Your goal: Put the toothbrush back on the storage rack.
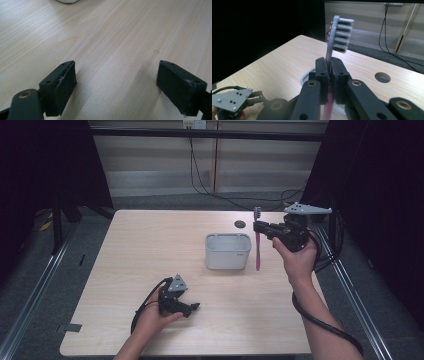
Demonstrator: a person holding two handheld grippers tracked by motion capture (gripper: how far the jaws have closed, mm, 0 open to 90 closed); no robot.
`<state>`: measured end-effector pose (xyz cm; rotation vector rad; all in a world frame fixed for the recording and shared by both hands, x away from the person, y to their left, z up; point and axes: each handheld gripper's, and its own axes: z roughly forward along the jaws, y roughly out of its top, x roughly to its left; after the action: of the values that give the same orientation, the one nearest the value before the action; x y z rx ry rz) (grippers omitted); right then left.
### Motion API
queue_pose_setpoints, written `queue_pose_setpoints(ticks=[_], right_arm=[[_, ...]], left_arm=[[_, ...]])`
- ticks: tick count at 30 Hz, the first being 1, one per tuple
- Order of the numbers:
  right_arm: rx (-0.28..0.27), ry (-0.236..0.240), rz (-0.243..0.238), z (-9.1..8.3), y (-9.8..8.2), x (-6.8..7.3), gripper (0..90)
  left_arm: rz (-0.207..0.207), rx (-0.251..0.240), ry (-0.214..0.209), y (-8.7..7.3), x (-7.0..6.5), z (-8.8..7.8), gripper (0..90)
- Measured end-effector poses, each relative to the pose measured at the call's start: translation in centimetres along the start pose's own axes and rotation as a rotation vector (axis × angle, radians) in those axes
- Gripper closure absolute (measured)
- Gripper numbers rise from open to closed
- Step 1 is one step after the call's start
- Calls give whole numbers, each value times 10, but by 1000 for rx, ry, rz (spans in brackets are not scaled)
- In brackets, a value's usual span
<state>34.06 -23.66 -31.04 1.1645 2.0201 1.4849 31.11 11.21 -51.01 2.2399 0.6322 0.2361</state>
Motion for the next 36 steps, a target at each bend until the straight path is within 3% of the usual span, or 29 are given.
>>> queue_pose_setpoints(ticks=[17, 36], right_arm=[[-68, -14, -11, 4, 19, 3, 851], [-121, -54, -6, 10, 29, -4, 851]], left_arm=[[3, 2, 0, 0, 0, 0, 157], [3, 3, -1, 0, 0, 0, 157]])
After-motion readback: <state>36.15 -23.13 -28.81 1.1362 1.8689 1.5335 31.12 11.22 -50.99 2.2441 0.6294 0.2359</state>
